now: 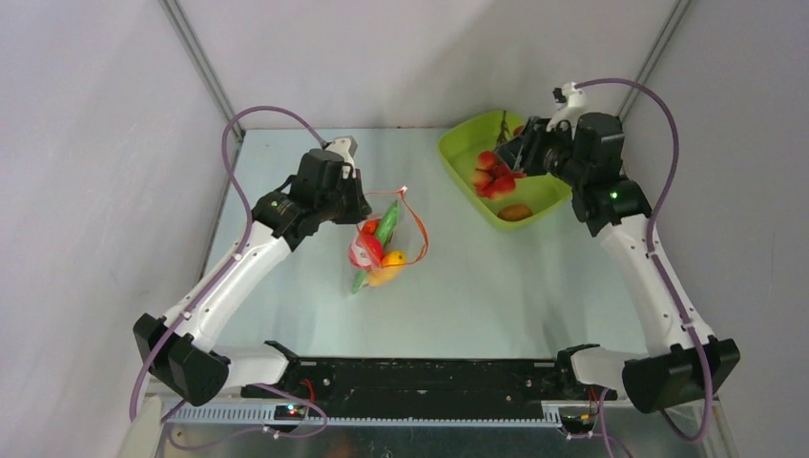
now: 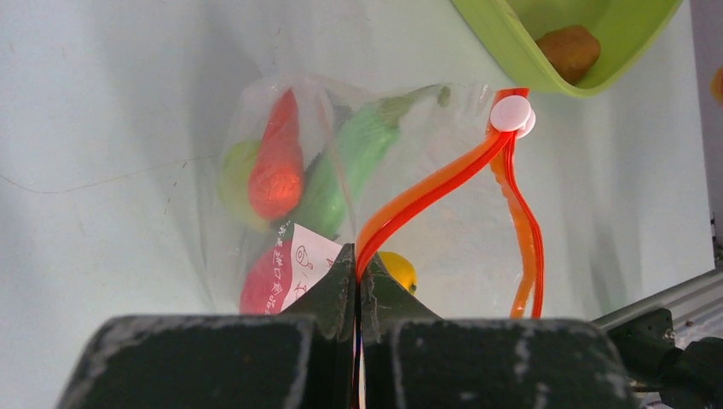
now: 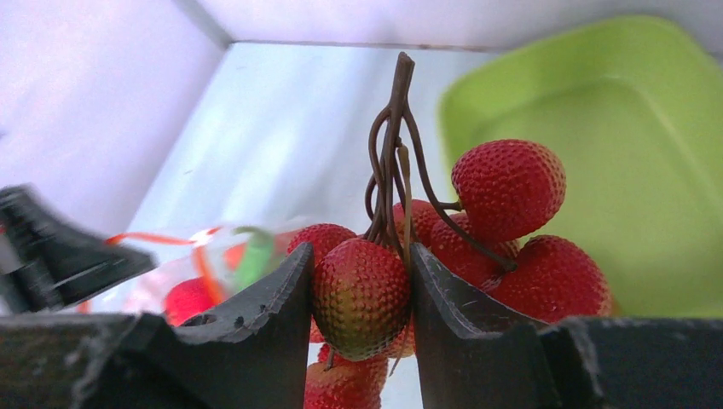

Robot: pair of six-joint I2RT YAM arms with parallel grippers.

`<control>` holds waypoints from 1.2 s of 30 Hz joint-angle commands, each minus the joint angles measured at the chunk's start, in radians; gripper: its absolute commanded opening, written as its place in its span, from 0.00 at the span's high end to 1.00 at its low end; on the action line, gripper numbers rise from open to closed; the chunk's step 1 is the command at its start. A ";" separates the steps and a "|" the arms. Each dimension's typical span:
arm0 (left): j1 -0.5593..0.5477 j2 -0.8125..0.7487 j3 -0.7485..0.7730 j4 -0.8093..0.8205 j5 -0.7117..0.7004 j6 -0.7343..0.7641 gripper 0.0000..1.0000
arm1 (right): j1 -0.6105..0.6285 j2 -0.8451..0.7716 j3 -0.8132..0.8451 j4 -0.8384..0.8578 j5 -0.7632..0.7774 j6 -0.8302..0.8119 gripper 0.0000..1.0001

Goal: Place the food in the zip-top bag and seal the zipper
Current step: Place the fake fruit in the zipper food storage bag.

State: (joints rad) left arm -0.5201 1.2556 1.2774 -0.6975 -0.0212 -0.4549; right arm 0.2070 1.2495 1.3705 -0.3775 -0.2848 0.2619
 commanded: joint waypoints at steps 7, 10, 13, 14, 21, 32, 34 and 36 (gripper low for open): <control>0.004 -0.023 -0.002 0.055 0.103 -0.031 0.97 | 0.289 -0.105 -0.028 0.187 -0.102 0.057 1.00; 0.004 -0.023 -0.002 0.056 0.113 -0.035 0.97 | 0.374 -0.085 -0.055 0.249 -0.099 0.086 1.00; 0.005 -0.028 -0.006 0.060 0.112 -0.038 0.97 | 0.446 -0.053 -0.066 0.296 -0.126 0.119 1.00; 0.004 -0.031 -0.007 0.061 0.112 -0.039 0.97 | 0.460 -0.033 -0.067 0.311 -0.140 0.123 1.00; 0.005 -0.032 -0.010 0.064 0.117 -0.041 0.97 | 0.558 0.032 -0.108 0.411 -0.214 0.187 1.00; 0.003 -0.037 -0.014 0.075 0.145 -0.045 0.96 | 0.589 0.116 -0.213 0.346 0.069 0.159 1.00; 0.003 -0.038 -0.015 0.076 0.151 -0.045 0.96 | 0.594 0.129 -0.213 0.333 0.111 0.154 1.00; 0.003 -0.037 -0.014 0.077 0.162 -0.044 0.96 | 0.603 0.141 -0.213 0.316 0.174 0.152 1.00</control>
State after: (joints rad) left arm -0.5201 1.2545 1.2713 -0.6727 0.0952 -0.4816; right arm 0.7959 1.3823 1.1477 -0.0620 -0.2687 0.4297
